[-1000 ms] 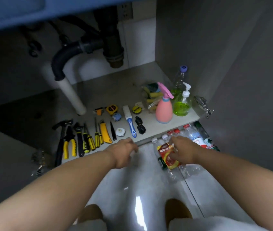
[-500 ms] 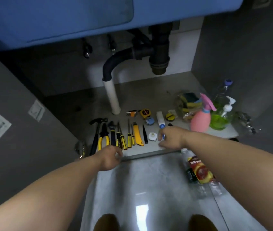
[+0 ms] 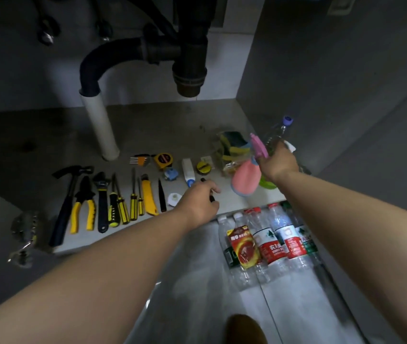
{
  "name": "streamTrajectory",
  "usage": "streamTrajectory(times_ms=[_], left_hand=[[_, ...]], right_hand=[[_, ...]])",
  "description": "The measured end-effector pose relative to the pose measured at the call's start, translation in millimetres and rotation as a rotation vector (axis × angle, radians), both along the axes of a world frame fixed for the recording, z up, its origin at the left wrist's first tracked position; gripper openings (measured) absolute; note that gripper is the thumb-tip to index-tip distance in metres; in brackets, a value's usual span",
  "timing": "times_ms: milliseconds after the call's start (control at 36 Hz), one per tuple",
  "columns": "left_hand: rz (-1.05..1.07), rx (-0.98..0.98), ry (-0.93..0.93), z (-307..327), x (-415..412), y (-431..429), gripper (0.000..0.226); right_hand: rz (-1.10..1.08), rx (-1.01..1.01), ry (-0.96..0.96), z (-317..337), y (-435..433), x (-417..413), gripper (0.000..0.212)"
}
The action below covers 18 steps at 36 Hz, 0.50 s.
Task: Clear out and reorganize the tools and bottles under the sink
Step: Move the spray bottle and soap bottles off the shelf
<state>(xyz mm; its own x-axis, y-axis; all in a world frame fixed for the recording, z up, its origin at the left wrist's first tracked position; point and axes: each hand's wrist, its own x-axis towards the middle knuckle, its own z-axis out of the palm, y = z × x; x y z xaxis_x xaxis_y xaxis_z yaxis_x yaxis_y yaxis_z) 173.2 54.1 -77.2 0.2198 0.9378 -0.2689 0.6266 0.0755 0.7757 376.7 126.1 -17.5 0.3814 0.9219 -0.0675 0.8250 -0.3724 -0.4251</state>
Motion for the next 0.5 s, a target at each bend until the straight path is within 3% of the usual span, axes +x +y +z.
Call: streamTrajectory(times_ms=[111, 278, 361, 444, 500], left_hand=[[0.059, -0.053, -0.003, -8, 6, 8, 0.040], [0.086, -0.077, -0.033, -4, 22, 16, 0.086], [0.046, -0.026, -0.057, 5, 33, 13, 0.106], [0.001, 0.019, -0.091, 11, 42, 8, 0.083], [0.022, 0.081, -0.020, 12, 45, 5, 0.064]], right_hand=[[-0.064, -0.058, 0.294, -9, 5, -1, 0.034], [0.085, 0.106, 0.124, -4, -22, 0, 0.029], [0.201, 0.114, 0.359, 7, -43, -2, 0.019], [0.284, -0.014, 0.673, 16, -60, 2, 0.018], [0.285, -0.083, 0.754, 16, -64, 10, 0.022]])
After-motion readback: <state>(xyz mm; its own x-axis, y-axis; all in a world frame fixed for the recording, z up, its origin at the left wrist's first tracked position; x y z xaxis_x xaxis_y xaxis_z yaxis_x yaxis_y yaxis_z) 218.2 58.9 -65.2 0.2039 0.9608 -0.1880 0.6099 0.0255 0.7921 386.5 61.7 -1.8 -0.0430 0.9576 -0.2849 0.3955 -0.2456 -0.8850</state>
